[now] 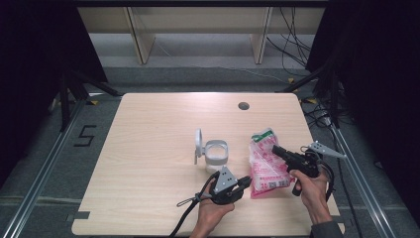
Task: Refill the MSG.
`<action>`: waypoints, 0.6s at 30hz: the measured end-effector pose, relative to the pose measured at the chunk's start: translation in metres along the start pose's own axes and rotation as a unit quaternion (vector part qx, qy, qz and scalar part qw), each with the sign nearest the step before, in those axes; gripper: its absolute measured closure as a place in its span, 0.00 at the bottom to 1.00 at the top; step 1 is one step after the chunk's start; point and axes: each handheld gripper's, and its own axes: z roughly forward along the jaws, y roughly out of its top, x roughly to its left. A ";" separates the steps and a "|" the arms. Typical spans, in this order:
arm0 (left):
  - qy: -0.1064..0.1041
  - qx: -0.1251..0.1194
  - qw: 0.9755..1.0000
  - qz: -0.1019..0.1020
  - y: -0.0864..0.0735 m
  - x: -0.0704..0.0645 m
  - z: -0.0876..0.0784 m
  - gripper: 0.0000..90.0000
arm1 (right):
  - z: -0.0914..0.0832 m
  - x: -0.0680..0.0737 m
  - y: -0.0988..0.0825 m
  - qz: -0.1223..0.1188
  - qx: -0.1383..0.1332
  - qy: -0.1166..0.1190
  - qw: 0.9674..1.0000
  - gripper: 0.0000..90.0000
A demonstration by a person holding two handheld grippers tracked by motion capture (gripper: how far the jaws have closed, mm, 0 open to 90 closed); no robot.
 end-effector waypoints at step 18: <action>0.019 -0.006 1.000 0.004 0.000 0.015 -0.036 0.85 | -0.019 -0.009 -0.007 0.007 0.003 -0.031 1.000 1.00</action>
